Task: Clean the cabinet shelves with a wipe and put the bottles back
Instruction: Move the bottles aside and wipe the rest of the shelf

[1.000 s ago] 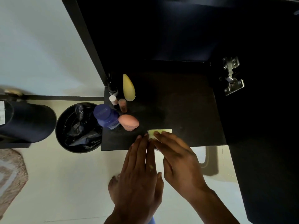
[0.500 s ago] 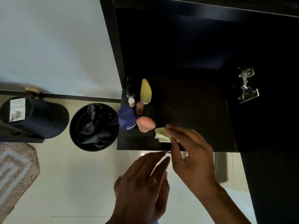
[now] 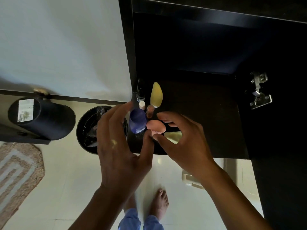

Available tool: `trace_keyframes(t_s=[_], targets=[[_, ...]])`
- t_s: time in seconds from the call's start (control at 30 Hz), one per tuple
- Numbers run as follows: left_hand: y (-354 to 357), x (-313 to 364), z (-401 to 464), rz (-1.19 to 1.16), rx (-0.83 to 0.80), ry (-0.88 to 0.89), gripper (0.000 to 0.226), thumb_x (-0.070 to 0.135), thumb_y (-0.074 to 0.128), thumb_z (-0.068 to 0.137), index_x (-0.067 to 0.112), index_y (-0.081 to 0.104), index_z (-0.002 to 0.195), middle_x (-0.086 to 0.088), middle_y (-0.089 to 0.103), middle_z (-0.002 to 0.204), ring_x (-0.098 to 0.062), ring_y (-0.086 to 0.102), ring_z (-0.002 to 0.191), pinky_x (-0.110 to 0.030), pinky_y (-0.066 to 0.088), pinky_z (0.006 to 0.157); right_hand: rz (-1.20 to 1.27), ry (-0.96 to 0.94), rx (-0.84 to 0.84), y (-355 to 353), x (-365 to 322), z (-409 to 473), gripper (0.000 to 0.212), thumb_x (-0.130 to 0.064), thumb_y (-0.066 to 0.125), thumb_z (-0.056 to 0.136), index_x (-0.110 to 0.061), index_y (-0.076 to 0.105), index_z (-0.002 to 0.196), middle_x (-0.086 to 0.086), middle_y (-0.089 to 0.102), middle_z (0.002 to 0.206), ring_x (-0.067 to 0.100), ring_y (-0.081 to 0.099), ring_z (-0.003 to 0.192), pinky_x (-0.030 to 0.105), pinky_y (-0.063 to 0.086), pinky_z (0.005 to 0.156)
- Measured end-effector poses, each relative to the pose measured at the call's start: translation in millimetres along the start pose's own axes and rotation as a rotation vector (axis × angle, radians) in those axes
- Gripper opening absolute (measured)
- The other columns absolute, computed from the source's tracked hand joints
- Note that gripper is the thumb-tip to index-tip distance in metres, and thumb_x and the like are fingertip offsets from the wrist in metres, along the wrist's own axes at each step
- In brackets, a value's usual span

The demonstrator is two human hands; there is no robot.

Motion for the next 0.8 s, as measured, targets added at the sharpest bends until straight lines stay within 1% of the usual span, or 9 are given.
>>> trace_keyframes(t_s=[0.13,0.23,0.37,0.5,0.57,0.63,0.67,0.73,0.8], targets=[[6.6,-7.2,-2.0,-0.002,-0.036,-0.078,0.047,0.026,0.072,0.09,0.007,0.06,0.131,-0.005,0.064,0.126,-0.012,0.057,0.117,-0.036,0.053,0.097,-0.045,0.019,-0.026,8.3,-1.4,2.8,0.027,-0.029,0.078,0.086,-0.023,0.068,0.11,-0.013,0.071,0.104,-0.022,0.052,0.092,-0.007,0.028,0.088],[8.9,-9.5,-2.9,0.022,-0.048,-0.081,0.042,0.03,0.07,0.093,0.008,0.063,0.128,-0.004,0.068,0.122,-0.011,0.06,0.112,-0.03,0.053,0.094,-0.044,0.035,-0.019,11.3,2.2,3.2,0.023,-0.026,0.078,0.087,-0.022,0.067,0.107,-0.013,0.071,0.1,-0.025,0.05,0.09,-0.009,0.026,0.086],[7.7,-10.3,-3.7,0.05,-0.051,-0.044,0.037,0.021,0.076,0.091,0.006,0.065,0.124,-0.006,0.069,0.119,-0.017,0.065,0.107,-0.04,0.059,0.087,0.008,0.049,0.007,10.5,2.4,2.5,0.023,-0.023,0.078,0.087,-0.02,0.067,0.107,-0.013,0.071,0.098,-0.022,0.054,0.09,-0.006,0.033,0.085],[-0.2,9.8,2.4,0.04,-0.034,0.069,0.041,0.023,0.075,0.09,0.001,0.067,0.123,-0.011,0.071,0.119,-0.026,0.069,0.105,-0.047,0.06,0.084,0.033,0.016,0.097,-7.7,-4.9,-3.5,0.027,-0.02,0.079,0.084,-0.019,0.068,0.109,-0.038,0.051,0.1,-0.032,0.046,0.098,-0.011,0.024,0.088],[-1.0,24.9,6.9,0.025,-0.041,0.12,0.042,0.022,0.076,0.09,-0.002,0.067,0.123,-0.013,0.071,0.12,-0.03,0.07,0.106,-0.048,0.06,0.084,0.031,0.033,0.163,-25.8,-4.0,-6.7,0.03,-0.027,0.079,0.083,-0.026,0.067,0.111,-0.037,0.055,0.102,-0.028,0.051,0.099,-0.009,0.029,0.089],[4.3,41.5,11.8,-0.017,-0.055,0.143,0.044,0.02,0.077,0.089,-0.002,0.066,0.125,-0.014,0.071,0.121,-0.03,0.069,0.108,-0.046,0.059,0.087,0.063,0.105,0.218,-47.2,2.7,-8.7,0.033,-0.03,0.082,0.082,-0.033,0.067,0.112,-0.028,0.065,0.106,-0.013,0.062,0.1,0.002,0.044,0.089],[11.8,51.3,14.1,-0.041,-0.062,0.155,0.044,0.018,0.078,0.089,0.0,0.065,0.126,-0.013,0.071,0.121,-0.029,0.069,0.11,-0.044,0.059,0.089,0.081,0.138,0.246,-59.9,8.0,-9.6,0.034,-0.028,0.083,0.082,-0.034,0.068,0.111,-0.023,0.069,0.107,-0.006,0.066,0.099,0.009,0.051,0.087],[30.0,68.3,20.1,-0.076,-0.081,0.17,0.044,0.016,0.077,0.09,0.005,0.063,0.13,-0.01,0.071,0.121,-0.026,0.069,0.111,-0.038,0.057,0.094,0.082,0.177,0.316,-82.6,17.1,-9.3,0.032,-0.019,0.083,0.081,-0.03,0.071,0.108,-0.016,0.072,0.105,0.003,0.07,0.097,0.02,0.058,0.084],[51.9,79.8,26.9,-0.095,-0.117,0.158,0.045,0.017,0.074,0.091,0.007,0.062,0.134,-0.006,0.071,0.123,-0.021,0.068,0.113,-0.026,0.053,0.098,0.041,0.21,0.388,-101.0,25.5,-6.0,0.03,-0.017,0.083,0.082,-0.027,0.072,0.108,-0.012,0.073,0.104,0.005,0.07,0.096,0.022,0.059,0.082]])
Point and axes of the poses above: each hand's wrist, its own z-axis towards the middle knuckle, its own y-axis out of the palm, x = y × z, the point moved 5 cm from there along z, towards the middle knuckle
